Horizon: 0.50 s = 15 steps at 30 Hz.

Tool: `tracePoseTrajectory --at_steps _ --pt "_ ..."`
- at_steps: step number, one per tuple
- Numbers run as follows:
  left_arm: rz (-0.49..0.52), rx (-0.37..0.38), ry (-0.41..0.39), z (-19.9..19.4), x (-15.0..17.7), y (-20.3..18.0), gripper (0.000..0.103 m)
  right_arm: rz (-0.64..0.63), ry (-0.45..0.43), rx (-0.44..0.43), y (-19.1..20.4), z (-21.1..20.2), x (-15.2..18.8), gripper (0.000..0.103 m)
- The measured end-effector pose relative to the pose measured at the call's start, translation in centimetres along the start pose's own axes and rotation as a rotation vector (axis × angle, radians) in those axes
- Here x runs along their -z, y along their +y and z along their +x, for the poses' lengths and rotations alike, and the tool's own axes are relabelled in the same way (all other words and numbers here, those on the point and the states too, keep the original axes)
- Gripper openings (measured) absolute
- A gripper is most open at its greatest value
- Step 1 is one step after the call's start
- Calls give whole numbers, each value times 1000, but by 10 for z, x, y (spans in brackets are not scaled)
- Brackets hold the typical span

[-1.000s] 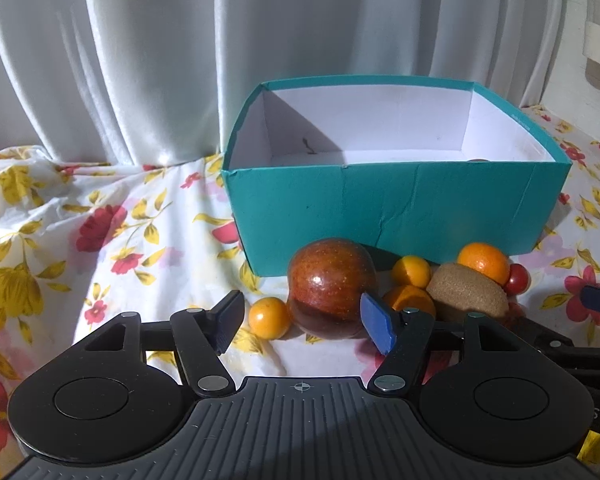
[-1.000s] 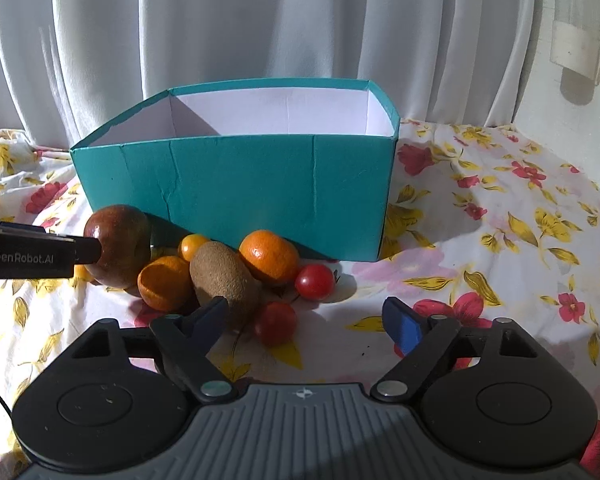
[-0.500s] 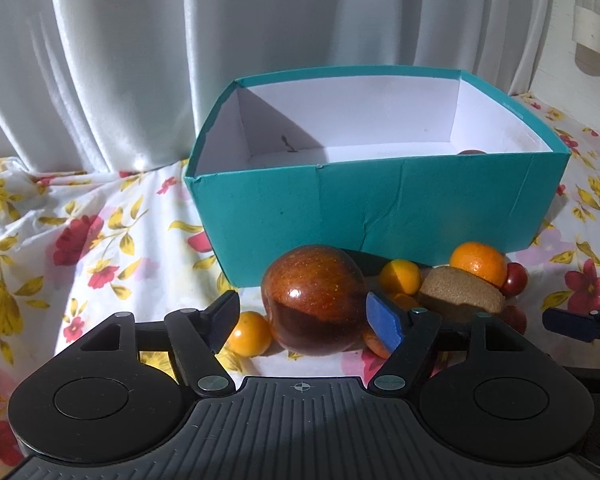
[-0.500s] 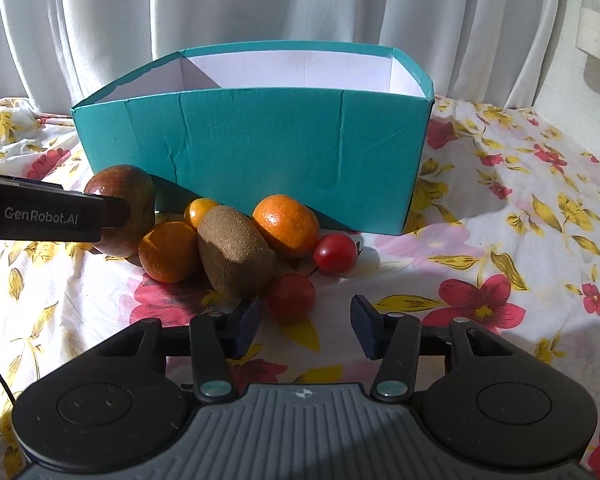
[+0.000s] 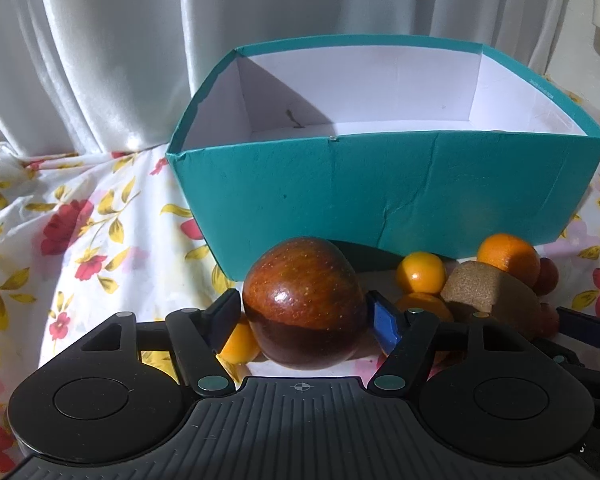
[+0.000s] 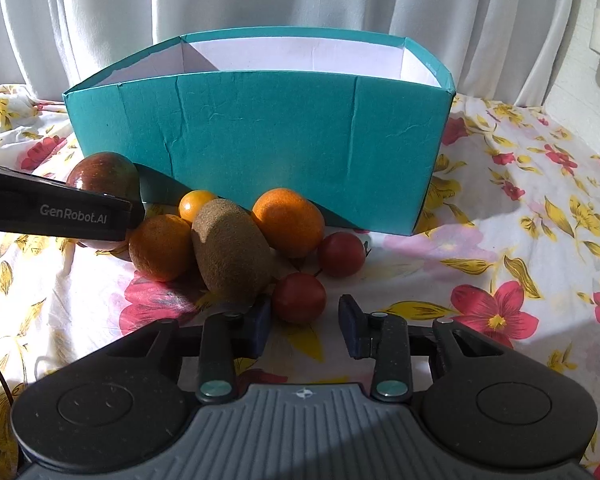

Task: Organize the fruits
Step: 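Grasp a red apple with the left tool while the right tool grasps a cherry tomato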

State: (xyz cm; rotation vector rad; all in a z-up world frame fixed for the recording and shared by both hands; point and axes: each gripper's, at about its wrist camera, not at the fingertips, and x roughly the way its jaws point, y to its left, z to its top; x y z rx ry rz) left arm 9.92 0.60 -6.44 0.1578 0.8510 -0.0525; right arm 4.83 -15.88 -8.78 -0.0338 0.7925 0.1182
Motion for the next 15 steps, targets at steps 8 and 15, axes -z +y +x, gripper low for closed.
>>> tracePoseTrajectory --at_steps 8,15 --pt "6 -6 -1 12 -3 3 70 -12 -7 -10 0 3 -2 28" --pt "-8 24 -4 13 0 6 69 -12 -8 -8 -1 3 0 28"
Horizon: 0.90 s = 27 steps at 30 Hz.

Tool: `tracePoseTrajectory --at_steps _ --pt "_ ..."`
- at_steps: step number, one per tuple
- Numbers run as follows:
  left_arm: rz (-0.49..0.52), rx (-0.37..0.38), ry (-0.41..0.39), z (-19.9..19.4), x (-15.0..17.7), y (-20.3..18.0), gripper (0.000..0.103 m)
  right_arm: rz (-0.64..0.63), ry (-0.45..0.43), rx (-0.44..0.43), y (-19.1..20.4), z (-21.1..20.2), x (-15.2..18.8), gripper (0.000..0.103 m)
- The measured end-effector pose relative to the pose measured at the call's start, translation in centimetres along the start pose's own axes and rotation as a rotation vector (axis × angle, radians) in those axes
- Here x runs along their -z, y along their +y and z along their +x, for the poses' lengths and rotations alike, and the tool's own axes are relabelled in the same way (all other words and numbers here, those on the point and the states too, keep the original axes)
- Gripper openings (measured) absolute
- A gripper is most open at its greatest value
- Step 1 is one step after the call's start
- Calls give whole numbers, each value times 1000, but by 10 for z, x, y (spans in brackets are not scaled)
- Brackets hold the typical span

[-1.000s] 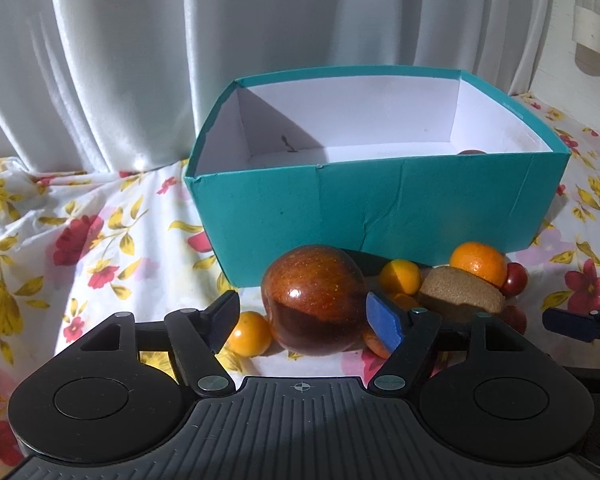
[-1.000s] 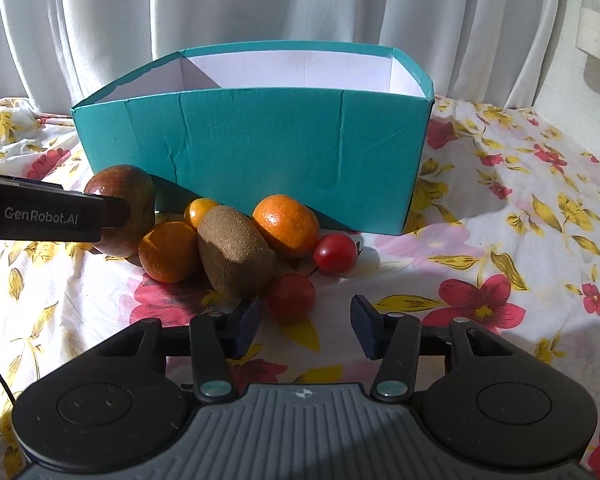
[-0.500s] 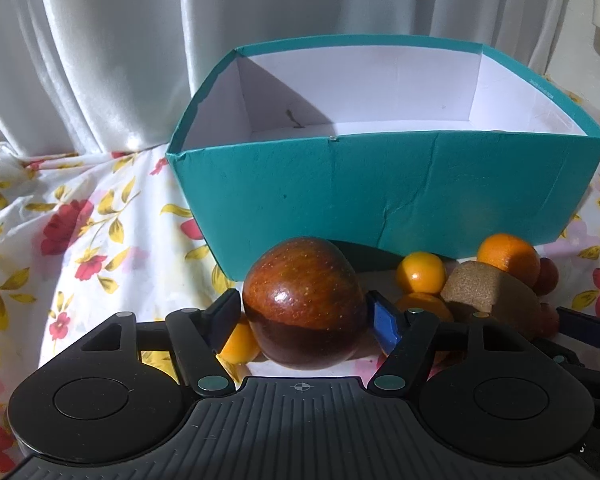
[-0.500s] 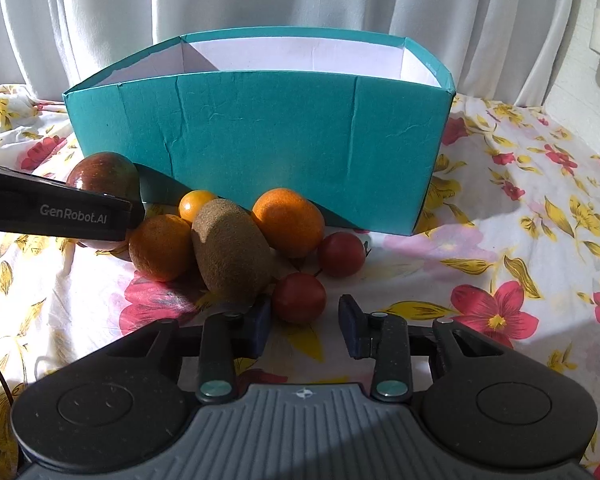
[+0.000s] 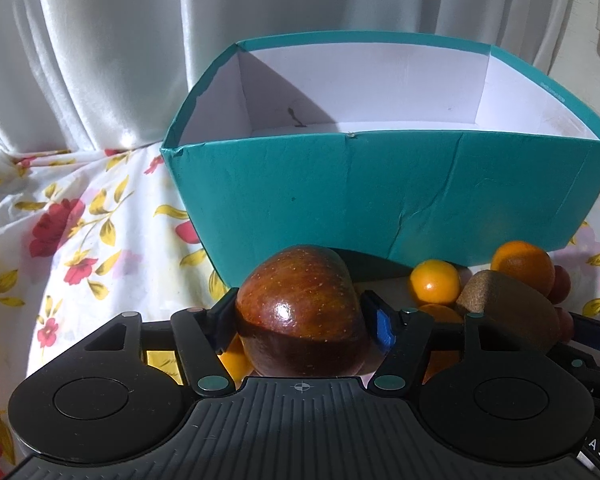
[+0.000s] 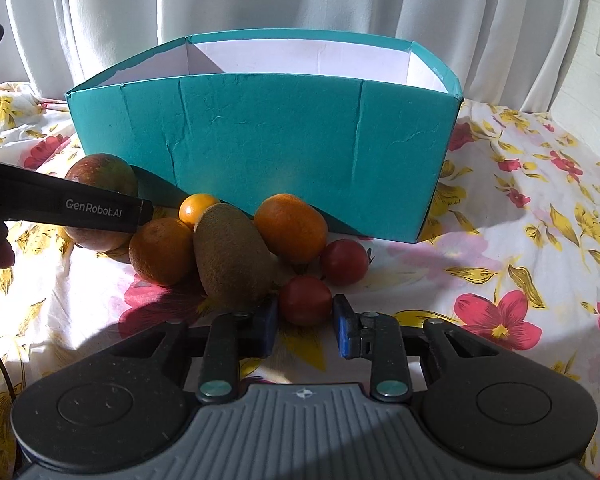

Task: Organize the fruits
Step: 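Grasp a red apple with the left tool while the right tool grasps a cherry tomato, then lift the apple and cherry tomato and carry them over the box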

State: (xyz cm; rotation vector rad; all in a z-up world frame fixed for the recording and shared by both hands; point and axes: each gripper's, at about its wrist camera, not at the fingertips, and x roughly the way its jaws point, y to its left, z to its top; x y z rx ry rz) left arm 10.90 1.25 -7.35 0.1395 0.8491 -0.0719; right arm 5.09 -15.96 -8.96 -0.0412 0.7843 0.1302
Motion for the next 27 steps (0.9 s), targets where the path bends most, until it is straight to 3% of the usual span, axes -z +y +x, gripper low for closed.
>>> tracePoseTrajectory --at_steps 8,27 --pt "-14 37 18 -9 6 1 69 5 -1 16 -2 -3 1 28" --pt "14 30 -6 -40 14 -5 69 45 -1 35 -7 -18 -1 28"
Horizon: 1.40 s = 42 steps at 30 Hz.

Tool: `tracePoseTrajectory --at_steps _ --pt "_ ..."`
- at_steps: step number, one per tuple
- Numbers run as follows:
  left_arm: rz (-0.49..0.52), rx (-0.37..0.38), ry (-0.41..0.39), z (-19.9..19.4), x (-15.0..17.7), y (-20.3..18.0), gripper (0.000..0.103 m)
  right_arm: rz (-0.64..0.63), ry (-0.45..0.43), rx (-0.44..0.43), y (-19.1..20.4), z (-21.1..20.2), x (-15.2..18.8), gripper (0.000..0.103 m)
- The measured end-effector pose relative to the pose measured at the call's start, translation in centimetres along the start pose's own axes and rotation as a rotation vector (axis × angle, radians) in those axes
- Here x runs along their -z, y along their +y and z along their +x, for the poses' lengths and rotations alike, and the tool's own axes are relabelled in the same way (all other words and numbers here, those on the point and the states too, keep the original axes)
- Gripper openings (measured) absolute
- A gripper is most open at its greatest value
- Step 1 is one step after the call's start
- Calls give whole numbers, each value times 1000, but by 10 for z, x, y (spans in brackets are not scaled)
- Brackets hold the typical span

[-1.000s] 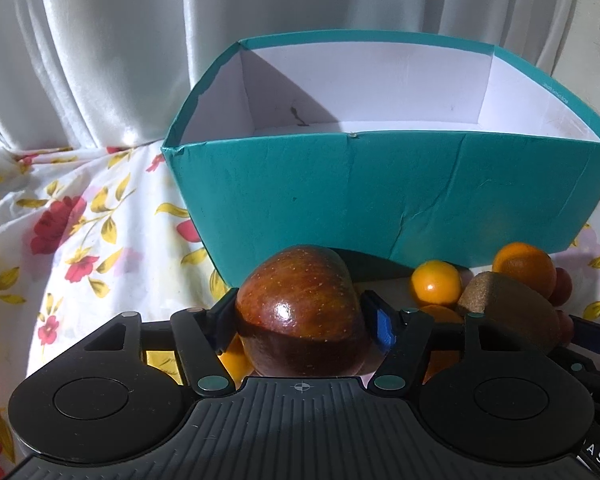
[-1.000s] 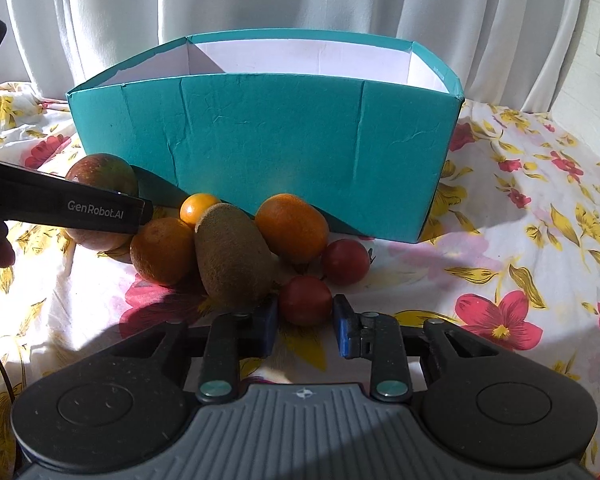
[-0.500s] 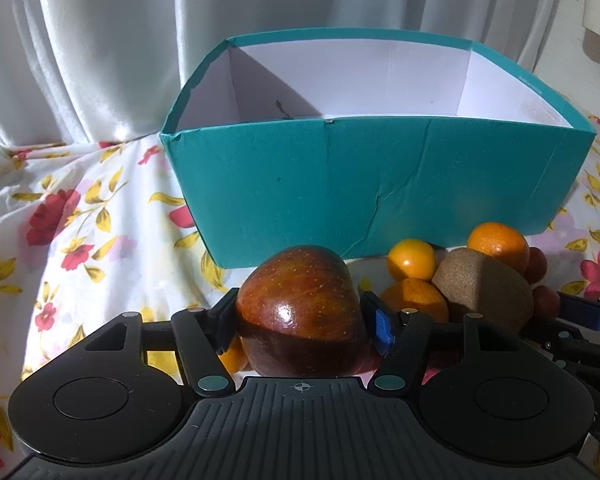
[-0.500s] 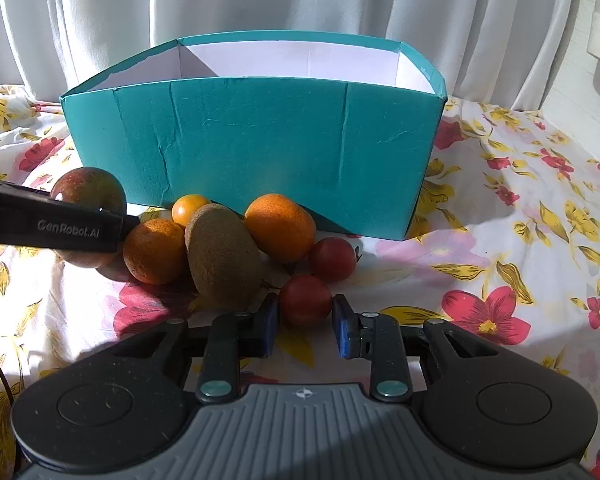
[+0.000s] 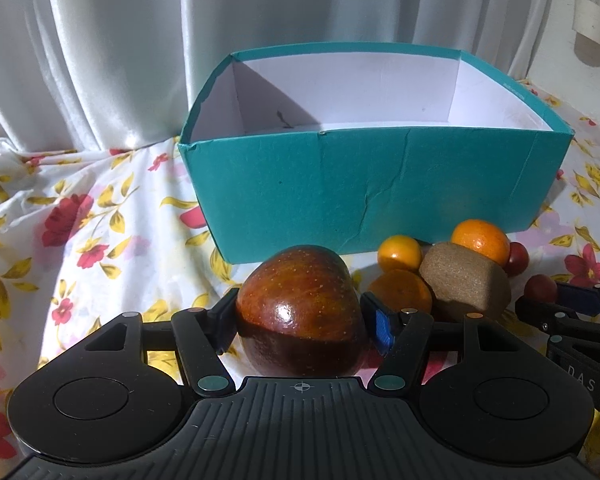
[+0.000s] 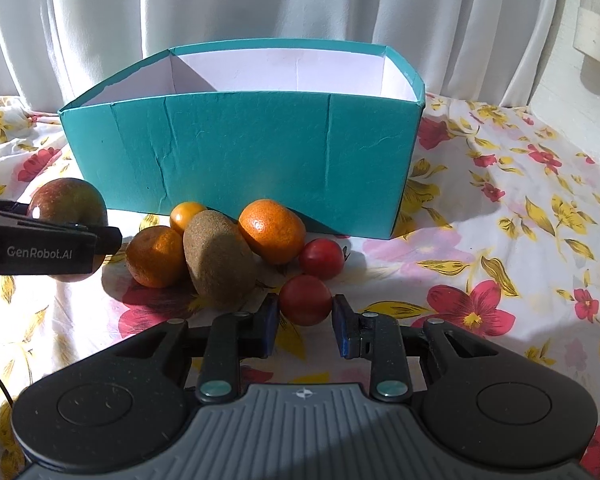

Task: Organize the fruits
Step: 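Lift the apple and cherry tomato and carry them over the box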

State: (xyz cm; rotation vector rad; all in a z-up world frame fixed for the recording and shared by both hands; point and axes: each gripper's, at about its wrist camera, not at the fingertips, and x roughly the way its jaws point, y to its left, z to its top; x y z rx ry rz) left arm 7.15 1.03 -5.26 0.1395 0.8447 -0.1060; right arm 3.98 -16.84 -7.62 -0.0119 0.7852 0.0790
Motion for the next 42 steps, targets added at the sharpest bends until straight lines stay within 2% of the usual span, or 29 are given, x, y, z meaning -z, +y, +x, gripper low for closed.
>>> tracePoseTrajectory --at_steps 14,17,29,33,42 --pt "39 -10 -45 -51 -20 -10 69 26 -65 51 -10 -32 -35 28" --pt "43 -26 -57 -59 -35 -11 69 17 -103 60 -10 -40 -50 28" --pt "17 -119 -193 -73 -118 -10 69 25 -272 42 -12 -64 -134 28" --pt "-26 -125 -172 -61 -127 -5 69 42 -304 55 -14 -60 -151 28" --pt "-47 -132 -102 -27 -124 0 69 69 -243 46 -18 -31 -152 28"
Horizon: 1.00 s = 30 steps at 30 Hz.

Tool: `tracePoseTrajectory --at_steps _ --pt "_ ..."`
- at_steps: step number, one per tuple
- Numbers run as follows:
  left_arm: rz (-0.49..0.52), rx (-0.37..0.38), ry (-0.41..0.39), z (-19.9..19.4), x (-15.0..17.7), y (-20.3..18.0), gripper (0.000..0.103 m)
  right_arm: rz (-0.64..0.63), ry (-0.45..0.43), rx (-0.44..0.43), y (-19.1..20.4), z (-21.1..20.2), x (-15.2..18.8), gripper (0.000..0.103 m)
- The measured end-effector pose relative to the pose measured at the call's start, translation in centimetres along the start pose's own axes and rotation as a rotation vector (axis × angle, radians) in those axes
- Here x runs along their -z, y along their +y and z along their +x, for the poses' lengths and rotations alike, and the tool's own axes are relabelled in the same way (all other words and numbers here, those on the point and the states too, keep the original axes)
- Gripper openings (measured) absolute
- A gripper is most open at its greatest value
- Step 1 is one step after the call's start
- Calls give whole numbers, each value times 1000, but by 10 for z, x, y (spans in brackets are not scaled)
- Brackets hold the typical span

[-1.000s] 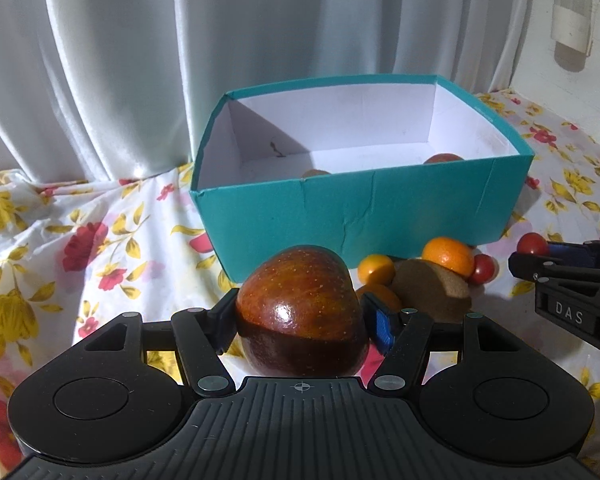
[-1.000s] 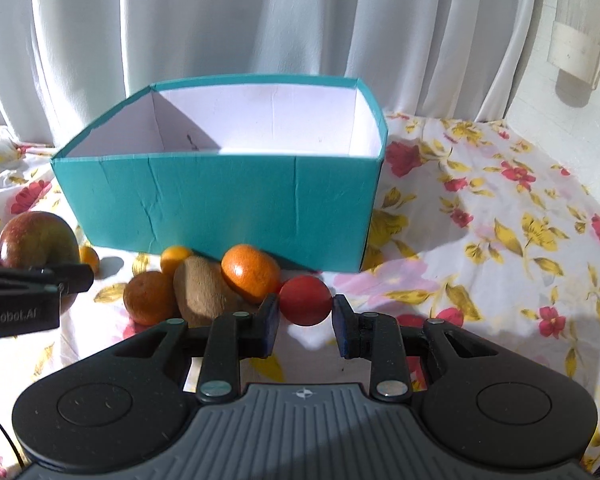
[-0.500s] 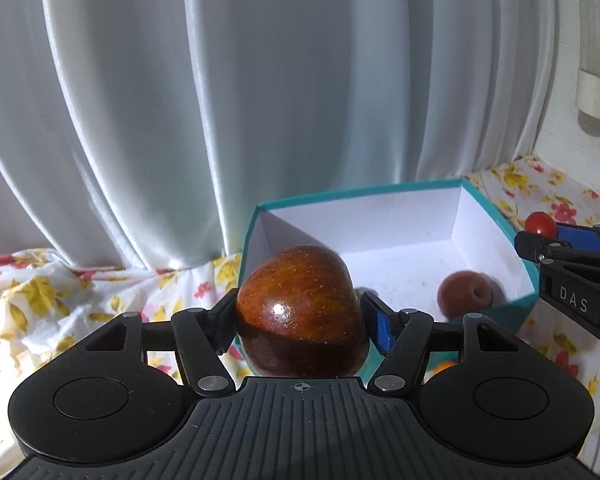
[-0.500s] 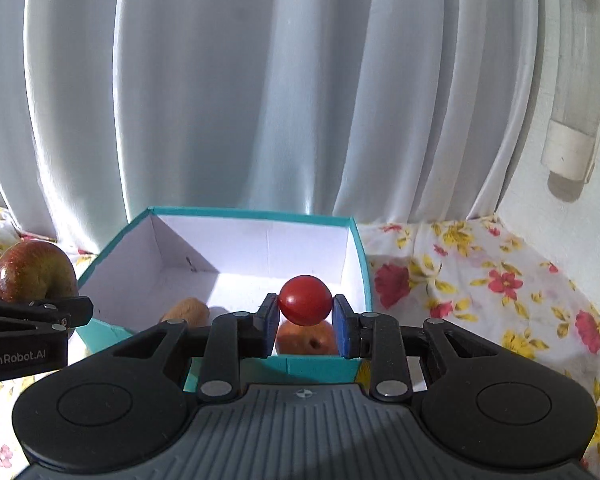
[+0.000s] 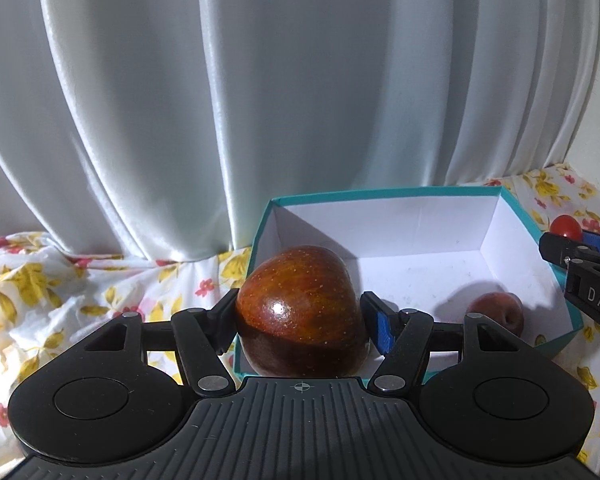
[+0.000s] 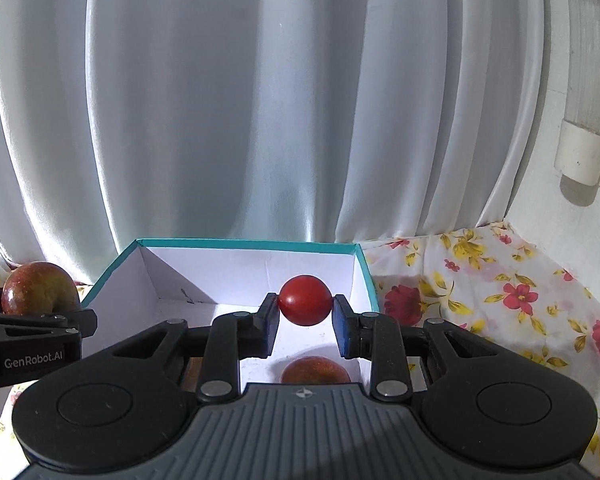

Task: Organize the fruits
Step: 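Lift the apple and cherry tomato and carry them over the box, then release the apple and cherry tomato into the box with both tools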

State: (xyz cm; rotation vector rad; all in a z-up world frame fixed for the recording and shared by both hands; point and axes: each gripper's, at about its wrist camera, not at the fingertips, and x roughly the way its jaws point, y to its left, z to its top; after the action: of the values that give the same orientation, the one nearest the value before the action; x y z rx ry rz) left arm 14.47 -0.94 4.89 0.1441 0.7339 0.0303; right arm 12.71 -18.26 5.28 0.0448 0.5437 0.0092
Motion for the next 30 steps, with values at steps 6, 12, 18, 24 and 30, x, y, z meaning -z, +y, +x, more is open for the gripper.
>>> tracePoseTrajectory --at_steps 6,12,18,24,30 --pt "-6 -5 36 17 5 -1 69 7 43 5 -1 21 5 28" --pt "-12 -12 64 28 8 -1 69 12 79 7 -1 35 12 28" --pt "1 -15 66 31 10 -4 69 14 111 16 -3 45 17 28" --pt "-3 -12 69 32 9 -5 69 0 130 26 -2 51 21 28" --pt "-1 -7 72 34 9 -4 69 -10 140 37 -1 53 23 28"
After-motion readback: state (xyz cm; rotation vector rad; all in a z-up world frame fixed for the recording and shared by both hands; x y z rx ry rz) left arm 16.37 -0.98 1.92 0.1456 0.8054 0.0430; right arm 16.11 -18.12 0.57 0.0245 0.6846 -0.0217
